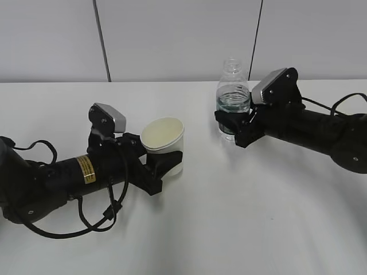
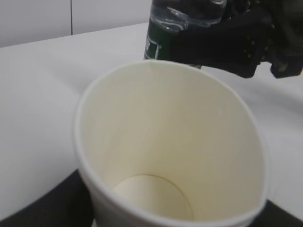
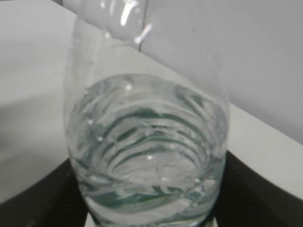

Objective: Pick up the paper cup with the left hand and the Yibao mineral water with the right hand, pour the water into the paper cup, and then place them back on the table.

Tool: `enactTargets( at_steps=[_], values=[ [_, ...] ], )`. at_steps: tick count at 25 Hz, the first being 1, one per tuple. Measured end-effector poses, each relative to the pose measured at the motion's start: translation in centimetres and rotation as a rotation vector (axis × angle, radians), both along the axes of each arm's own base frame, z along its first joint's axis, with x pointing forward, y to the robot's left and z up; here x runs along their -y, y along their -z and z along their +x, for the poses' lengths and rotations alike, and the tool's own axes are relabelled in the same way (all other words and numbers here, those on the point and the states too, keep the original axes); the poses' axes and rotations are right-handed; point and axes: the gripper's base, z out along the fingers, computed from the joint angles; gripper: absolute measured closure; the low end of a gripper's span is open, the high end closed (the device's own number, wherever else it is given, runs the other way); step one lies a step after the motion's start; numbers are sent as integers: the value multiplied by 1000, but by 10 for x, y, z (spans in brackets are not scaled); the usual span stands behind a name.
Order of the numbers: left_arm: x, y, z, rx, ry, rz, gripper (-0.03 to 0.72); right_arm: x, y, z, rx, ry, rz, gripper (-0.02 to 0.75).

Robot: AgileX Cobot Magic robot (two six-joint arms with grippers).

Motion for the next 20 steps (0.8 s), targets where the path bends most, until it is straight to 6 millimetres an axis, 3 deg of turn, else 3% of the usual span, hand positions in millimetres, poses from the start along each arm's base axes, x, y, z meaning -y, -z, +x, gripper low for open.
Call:
enactTargets(
  at_steps=[10,20],
  values=[
    [1,-2,-2,-17,20,-12,275,-6,-22,23,87,-87,-130,228],
    [6,-7,4,9,52,-22,276,-8,-32,34,140,-139,-243,232]
  ],
)
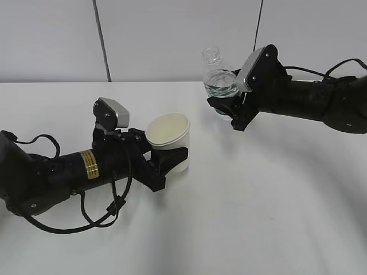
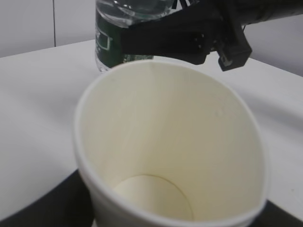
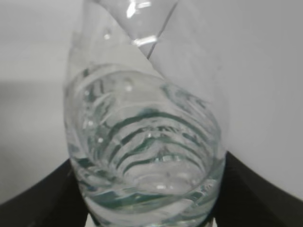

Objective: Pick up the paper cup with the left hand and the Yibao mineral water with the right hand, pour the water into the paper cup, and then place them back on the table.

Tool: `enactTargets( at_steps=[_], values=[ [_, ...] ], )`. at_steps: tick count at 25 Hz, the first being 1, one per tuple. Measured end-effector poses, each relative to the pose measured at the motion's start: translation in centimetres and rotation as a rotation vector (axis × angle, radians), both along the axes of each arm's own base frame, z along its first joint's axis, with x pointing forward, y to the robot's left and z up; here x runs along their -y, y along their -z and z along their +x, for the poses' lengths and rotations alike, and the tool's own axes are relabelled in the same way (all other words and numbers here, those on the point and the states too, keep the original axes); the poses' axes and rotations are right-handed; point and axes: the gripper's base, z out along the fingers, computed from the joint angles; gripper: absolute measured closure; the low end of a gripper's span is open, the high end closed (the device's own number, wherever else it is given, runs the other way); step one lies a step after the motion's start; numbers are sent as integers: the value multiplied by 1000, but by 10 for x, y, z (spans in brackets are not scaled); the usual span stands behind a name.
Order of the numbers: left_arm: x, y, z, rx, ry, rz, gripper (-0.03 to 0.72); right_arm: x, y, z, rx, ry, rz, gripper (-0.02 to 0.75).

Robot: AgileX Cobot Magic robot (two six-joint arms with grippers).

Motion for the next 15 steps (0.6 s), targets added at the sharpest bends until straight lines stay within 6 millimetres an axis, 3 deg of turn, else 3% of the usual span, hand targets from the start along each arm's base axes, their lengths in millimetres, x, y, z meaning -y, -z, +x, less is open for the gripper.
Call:
enactTargets(
  at_steps=[15],
  values=[
    [5,-5,4,20,30,-10,275,0,-1,1,121,-58,-160,233]
  ],
)
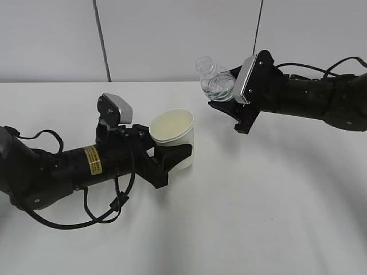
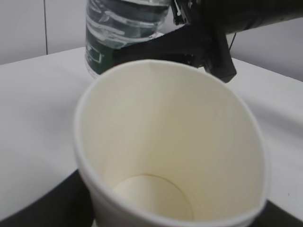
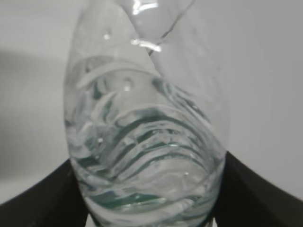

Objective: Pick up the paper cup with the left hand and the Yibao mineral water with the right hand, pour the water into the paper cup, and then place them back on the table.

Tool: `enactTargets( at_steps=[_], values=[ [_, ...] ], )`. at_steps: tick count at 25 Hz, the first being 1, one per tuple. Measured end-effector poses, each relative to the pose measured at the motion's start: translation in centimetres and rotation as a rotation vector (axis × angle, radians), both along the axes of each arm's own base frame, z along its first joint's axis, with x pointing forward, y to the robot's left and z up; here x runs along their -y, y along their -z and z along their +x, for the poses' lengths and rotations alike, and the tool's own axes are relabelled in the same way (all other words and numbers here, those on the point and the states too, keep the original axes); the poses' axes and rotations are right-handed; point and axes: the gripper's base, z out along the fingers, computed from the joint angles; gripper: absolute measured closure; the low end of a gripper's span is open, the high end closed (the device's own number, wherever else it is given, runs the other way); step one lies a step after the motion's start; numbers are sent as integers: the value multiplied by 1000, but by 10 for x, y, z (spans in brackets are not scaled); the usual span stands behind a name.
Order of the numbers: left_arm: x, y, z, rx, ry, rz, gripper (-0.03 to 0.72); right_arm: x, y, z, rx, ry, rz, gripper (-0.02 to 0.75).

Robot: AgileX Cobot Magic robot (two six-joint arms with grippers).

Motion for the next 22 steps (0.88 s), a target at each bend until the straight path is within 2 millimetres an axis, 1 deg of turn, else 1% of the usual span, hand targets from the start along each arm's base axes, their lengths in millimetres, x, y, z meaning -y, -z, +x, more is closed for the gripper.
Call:
enactTargets(
  at_steps=[10,22],
  values=[
    [14,-2,3,14,32,51,275,0,-3,3,69,-22,-73,234],
    [14,-1,4,9,25,65,275,0,-3,3,161,-64,-179,235]
  ],
)
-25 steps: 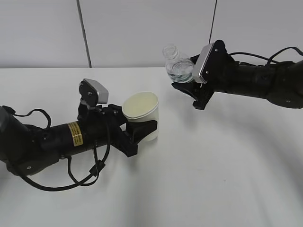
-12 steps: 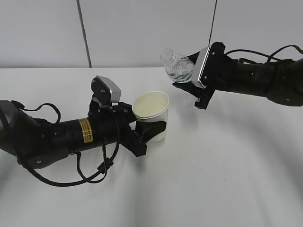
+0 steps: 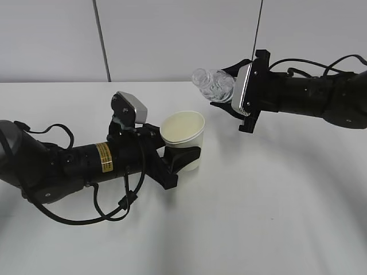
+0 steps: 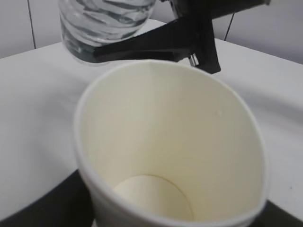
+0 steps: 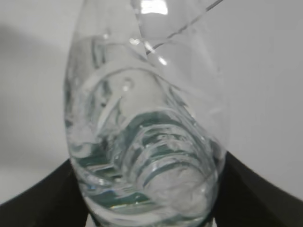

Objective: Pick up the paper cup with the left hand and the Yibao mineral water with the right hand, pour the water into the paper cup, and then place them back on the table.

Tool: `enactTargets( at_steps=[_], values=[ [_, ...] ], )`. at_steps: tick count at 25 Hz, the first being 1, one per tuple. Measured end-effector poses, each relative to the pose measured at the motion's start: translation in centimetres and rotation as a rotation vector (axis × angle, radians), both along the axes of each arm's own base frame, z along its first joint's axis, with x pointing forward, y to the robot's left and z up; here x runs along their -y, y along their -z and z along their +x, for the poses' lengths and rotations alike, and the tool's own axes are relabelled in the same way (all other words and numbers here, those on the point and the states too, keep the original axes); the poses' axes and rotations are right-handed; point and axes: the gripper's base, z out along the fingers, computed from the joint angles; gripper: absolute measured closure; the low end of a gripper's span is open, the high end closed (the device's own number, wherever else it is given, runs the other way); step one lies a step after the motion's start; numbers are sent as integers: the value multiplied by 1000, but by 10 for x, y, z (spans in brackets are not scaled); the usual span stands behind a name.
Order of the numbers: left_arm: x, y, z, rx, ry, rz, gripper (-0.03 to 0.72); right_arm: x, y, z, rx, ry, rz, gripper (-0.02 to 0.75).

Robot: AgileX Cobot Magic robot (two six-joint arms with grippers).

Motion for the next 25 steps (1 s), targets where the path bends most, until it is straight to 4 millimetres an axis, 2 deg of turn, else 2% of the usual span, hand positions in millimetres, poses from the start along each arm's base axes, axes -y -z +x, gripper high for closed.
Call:
enactTargets(
  at_steps=[12,15,18,25],
  values=[
    [0,0,2,-1,-11,7,275,0,0,0,67,-28,-76,235],
    [1,-2,5,8,-14,9,275,0,-2,0,73,-30,-77,235],
    [1,-2,6,8,-15,11,276,0,-13,-2,105,-31,-82,235],
    [1,-2,6,7,-16,13,276,0,-14,-2,142,-44,-124,235]
  ],
)
